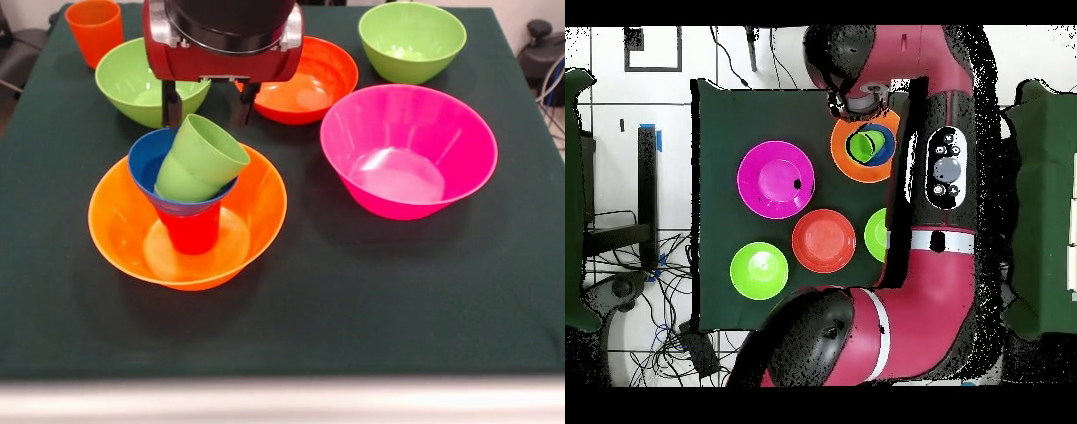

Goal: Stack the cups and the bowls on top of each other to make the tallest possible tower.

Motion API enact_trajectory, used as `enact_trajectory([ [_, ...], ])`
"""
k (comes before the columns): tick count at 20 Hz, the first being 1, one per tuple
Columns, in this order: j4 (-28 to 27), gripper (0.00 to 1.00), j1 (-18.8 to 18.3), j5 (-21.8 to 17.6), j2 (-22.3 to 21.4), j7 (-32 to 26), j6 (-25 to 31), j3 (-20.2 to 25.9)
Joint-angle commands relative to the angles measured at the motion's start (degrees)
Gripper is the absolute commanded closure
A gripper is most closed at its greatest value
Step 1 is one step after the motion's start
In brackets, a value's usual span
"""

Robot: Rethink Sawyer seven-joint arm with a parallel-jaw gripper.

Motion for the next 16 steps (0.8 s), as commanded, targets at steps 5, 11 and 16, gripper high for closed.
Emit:
enact_trajectory([
  [5,6.6,0.0,1.3,1.1,2.5,5.2,-5.6,-3.1],
  [11,4.7,0.0,1.5,1.4,3.5,3.3,-5.6,-3.6],
  [16,5.0,0.0,1.5,1.6,3.5,2.6,-6.1,-4.3],
])
